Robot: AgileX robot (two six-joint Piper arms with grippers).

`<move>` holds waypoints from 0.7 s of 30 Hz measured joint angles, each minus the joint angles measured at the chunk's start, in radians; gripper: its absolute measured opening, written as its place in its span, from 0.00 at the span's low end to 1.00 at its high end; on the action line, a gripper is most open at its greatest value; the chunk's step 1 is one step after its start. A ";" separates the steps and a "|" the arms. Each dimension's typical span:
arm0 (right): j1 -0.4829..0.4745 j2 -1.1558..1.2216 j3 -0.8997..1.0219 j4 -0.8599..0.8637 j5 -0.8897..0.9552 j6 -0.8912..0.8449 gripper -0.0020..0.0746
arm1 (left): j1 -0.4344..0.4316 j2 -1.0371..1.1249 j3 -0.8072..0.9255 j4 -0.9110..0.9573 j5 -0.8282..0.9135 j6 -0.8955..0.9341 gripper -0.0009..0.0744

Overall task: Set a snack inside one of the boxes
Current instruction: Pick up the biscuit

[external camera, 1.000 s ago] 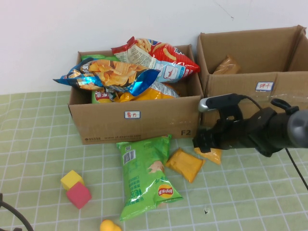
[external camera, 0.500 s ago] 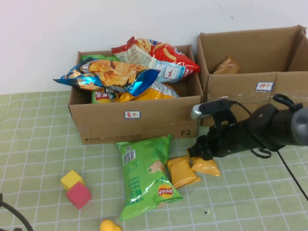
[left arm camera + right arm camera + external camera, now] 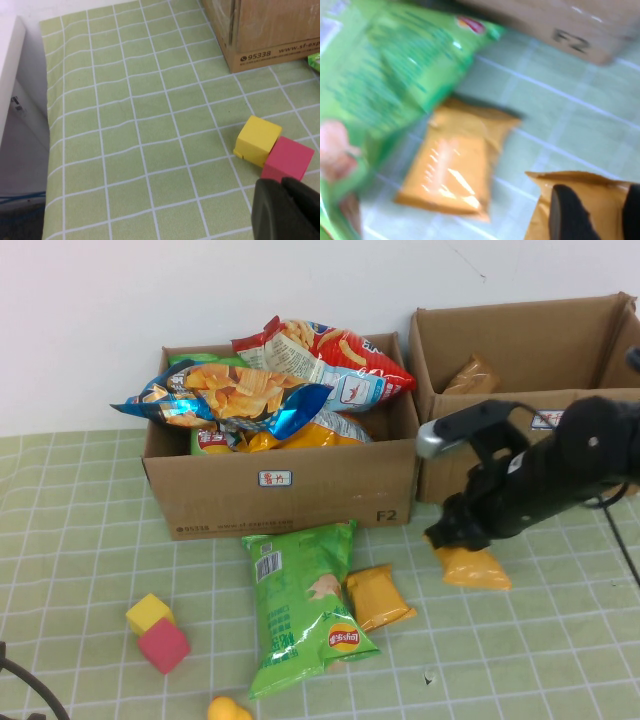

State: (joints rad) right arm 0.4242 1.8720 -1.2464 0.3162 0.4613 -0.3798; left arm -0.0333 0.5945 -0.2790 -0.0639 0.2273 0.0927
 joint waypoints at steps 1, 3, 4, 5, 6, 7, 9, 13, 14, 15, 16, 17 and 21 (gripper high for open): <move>0.000 -0.020 0.000 -0.052 0.015 0.041 0.32 | 0.000 0.000 0.000 0.000 0.000 0.000 0.01; 0.000 -0.063 0.000 -0.128 0.030 0.113 0.32 | 0.000 0.000 0.000 0.000 0.000 0.000 0.01; 0.000 -0.087 0.000 -0.164 0.030 0.143 0.32 | 0.000 0.000 0.000 0.000 0.000 0.000 0.01; 0.000 -0.112 -0.005 -0.197 0.030 0.172 0.32 | 0.000 0.000 0.000 0.000 0.000 0.000 0.01; 0.000 -0.129 -0.013 -0.221 0.030 0.192 0.32 | 0.000 0.000 0.000 0.000 0.000 0.000 0.01; 0.000 -0.148 -0.029 -0.250 0.030 0.222 0.32 | 0.000 0.000 0.000 0.000 0.000 0.000 0.01; 0.000 -0.172 -0.071 -0.306 0.017 0.282 0.32 | 0.000 0.000 0.000 0.000 0.000 0.000 0.01; -0.021 -0.175 -0.181 -0.358 0.024 0.412 0.32 | 0.000 0.000 0.000 0.000 -0.002 0.000 0.01; -0.029 -0.171 -0.198 -0.362 0.052 0.433 0.32 | 0.000 0.000 0.000 0.000 -0.002 0.000 0.01; -0.032 -0.167 -0.205 -0.368 0.081 0.443 0.32 | 0.000 0.000 0.000 0.000 -0.002 0.000 0.01; -0.036 -0.159 -0.209 -0.380 0.119 0.454 0.32 | 0.000 0.000 0.000 0.000 -0.004 0.000 0.01; -0.039 -0.148 -0.209 -0.397 0.156 0.467 0.33 | 0.000 0.000 0.000 0.000 -0.004 0.000 0.01; -0.038 -0.078 -0.189 -0.428 0.232 0.515 0.36 | 0.000 0.000 0.000 0.000 -0.006 0.000 0.01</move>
State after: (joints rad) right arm 0.3857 1.7937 -1.4355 -0.1113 0.6932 0.1356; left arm -0.0333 0.5945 -0.2790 -0.0639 0.2213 0.0927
